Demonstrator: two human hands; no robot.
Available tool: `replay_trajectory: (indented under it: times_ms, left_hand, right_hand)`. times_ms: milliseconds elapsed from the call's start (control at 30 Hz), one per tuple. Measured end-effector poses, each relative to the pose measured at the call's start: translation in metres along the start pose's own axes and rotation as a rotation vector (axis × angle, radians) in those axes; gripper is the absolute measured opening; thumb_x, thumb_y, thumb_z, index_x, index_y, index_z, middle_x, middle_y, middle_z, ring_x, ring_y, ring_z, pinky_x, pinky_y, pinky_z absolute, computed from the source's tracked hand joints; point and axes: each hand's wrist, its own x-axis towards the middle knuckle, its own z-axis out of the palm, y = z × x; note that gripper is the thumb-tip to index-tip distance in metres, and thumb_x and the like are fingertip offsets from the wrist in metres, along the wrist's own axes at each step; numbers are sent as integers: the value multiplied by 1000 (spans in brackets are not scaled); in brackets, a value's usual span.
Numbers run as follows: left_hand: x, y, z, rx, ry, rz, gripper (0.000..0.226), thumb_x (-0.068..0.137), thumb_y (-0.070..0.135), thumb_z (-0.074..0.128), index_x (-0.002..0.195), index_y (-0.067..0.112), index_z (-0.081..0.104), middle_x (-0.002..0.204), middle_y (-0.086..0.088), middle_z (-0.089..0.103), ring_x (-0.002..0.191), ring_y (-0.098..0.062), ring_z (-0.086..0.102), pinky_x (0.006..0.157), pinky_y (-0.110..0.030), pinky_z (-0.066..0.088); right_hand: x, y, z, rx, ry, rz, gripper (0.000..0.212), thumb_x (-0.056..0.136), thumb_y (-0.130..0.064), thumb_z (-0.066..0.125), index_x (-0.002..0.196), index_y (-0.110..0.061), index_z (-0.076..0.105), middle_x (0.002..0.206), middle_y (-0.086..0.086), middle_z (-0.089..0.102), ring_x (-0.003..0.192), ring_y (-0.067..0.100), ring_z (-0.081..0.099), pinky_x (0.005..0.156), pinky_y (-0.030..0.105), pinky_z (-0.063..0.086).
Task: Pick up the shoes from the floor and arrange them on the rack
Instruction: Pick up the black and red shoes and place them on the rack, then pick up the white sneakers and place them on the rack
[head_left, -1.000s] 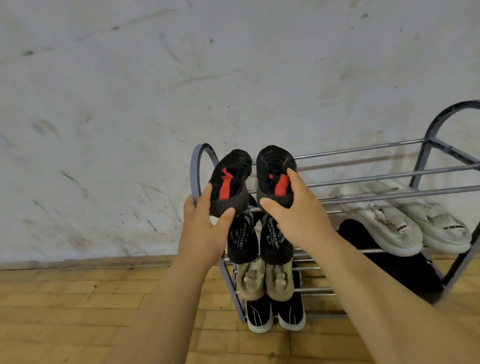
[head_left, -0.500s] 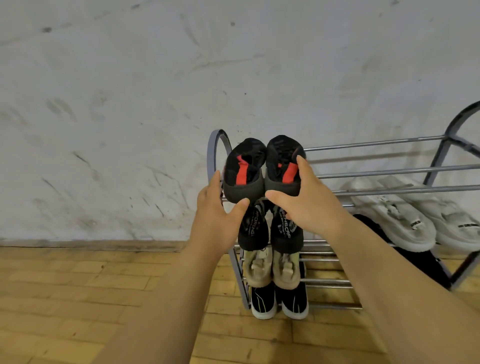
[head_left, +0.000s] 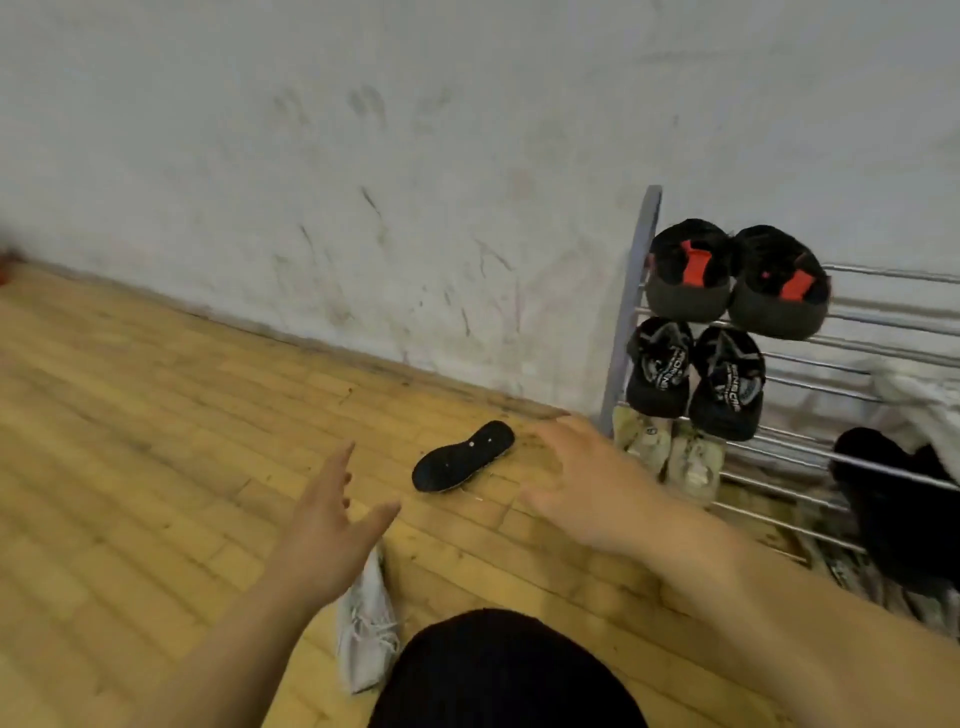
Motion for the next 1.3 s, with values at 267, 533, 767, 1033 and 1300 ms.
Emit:
replay_trajectory:
  times_ms: [267, 533, 767, 1033, 1300]
  left_hand:
    - [-14, -154, 29, 3, -52, -391, 104, 86, 56, 75, 164, 37, 9, 164, -11, 22, 128, -29, 51, 86, -34, 44]
    - [60, -237, 115, 224, -182, -547, 127, 71, 78, 74, 162, 42, -7, 162, -20, 18, 137, -43, 44, 108, -50, 46]
    - [147, -268, 197, 388, -125, -600, 121, 81, 61, 75, 151, 56, -24, 160, -15, 14, 136, -46, 36, 104, -58, 46]
    - [149, -291, 213, 490, -116, -579, 102, 93, 58, 56, 148, 57, -29, 162, -15, -4, 138, -45, 25, 108, -56, 37]
    - [144, -284, 200, 363, -107, -518, 110, 93, 52, 66, 152, 55, -26, 166, -9, 2, 145, -40, 23, 113, -53, 36]
  right_hand:
    - [67, -37, 111, -109, -375, 20, 78, 94, -55, 63, 160, -32, 31, 164, -5, 34, 145, 19, 40, 110, 33, 38]
    - [177, 39, 197, -211, -470, -15, 84, 91, -50, 69, 160, -31, 26, 166, 1, 29, 148, 27, 36, 115, 40, 37]
    - [338, 131, 255, -485, -465, -102, 102, 86, -52, 70, 163, -33, 5, 167, 11, 16, 149, 43, 25, 117, 55, 37]
    - [446, 165, 280, -742, -478, -231, 118, 84, -42, 77, 162, -34, -11, 163, 10, 33, 149, 43, 27, 120, 57, 28]
    - [333, 141, 280, 116, -578, 31, 106, 88, -55, 71, 158, -56, -8, 159, -4, 44, 133, 25, 52, 102, 45, 46]
